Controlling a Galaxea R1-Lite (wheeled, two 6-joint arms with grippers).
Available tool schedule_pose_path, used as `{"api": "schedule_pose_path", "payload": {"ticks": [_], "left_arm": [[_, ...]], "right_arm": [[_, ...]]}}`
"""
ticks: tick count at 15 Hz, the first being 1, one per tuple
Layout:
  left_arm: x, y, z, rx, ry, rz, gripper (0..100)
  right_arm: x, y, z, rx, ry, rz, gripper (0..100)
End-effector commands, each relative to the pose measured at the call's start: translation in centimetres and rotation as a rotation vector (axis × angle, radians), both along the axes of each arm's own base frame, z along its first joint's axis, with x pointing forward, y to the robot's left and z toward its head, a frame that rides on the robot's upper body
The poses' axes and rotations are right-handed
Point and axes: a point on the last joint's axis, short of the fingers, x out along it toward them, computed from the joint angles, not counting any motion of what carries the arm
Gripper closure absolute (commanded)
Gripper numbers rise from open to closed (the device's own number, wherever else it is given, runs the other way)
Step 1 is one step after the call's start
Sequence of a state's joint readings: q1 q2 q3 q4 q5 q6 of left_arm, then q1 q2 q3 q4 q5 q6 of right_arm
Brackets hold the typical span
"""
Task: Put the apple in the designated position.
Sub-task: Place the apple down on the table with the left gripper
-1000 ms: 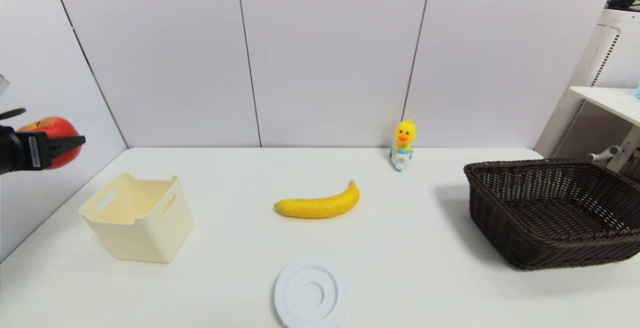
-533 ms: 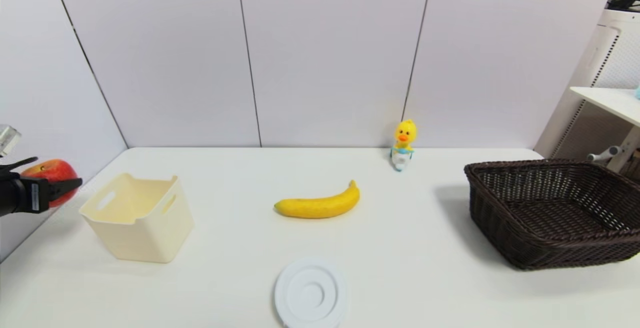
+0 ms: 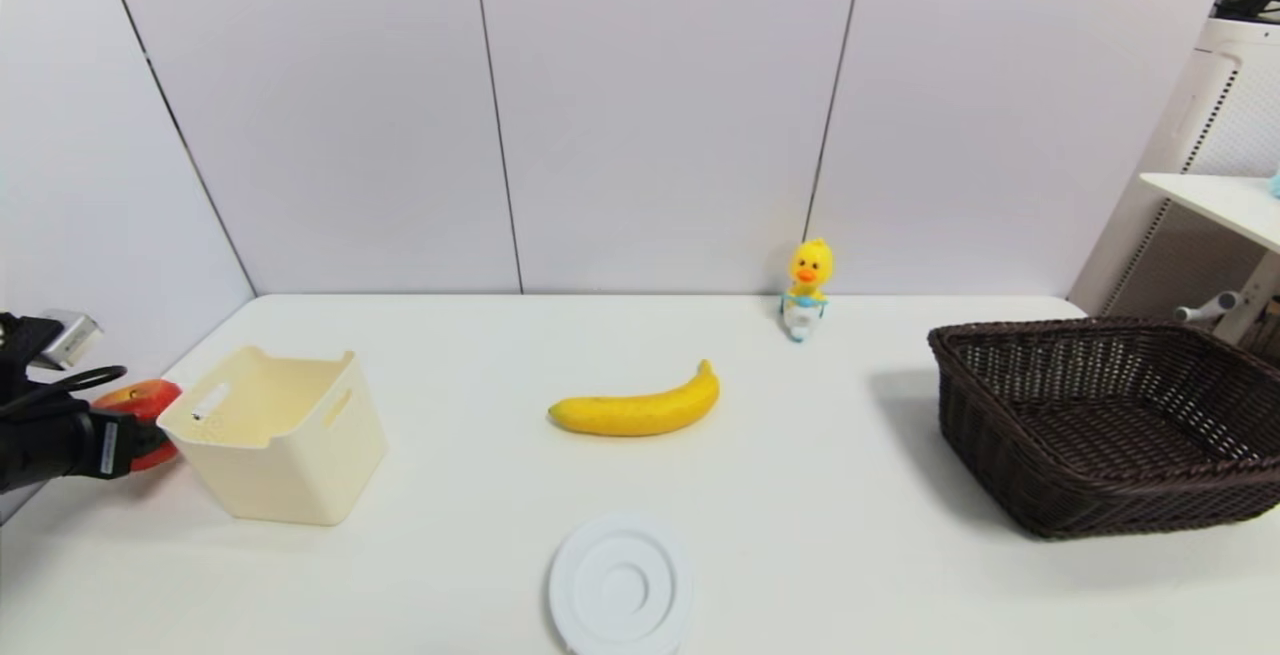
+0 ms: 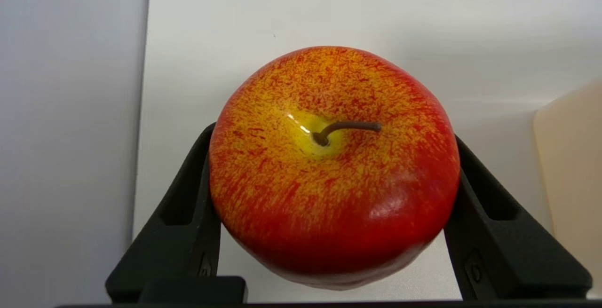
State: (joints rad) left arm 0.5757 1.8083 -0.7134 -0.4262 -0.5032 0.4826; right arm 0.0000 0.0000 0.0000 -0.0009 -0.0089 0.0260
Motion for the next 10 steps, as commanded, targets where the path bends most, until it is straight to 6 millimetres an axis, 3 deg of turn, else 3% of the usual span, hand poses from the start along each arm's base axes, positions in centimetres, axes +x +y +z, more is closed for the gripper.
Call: {"api": "schedule_pose_path", "payload": {"ticks": [1,2,3,7,10], "left_arm": [[0.3,0.1,-0.9,-0.013,0.021,-0.006,100],[0.2,0.1,-0.9,-0.015,0.022,-0.006,100],[0.2,0.1,-0.9,-0.016,0.023,-0.006,0],[0.3,-0.1,-0.4,-0.006,0.007,-0.011,0],[-0.5,-0.8,1.7,0.014,-0.042,-0.014,0]], "right_arm": [[0.0,0.0,0.0,0.0,-0.001,0.0,0],[0.0,0.0,0.0,0.0,-0.001,0.0,0],[0.0,0.0,0.0,0.0,-0.001,0.0,0],[0.0,0.0,0.0,0.0,0.001,0.0,0],[0.0,0.0,0.0,0.0,0.001,0.0,0]]}}
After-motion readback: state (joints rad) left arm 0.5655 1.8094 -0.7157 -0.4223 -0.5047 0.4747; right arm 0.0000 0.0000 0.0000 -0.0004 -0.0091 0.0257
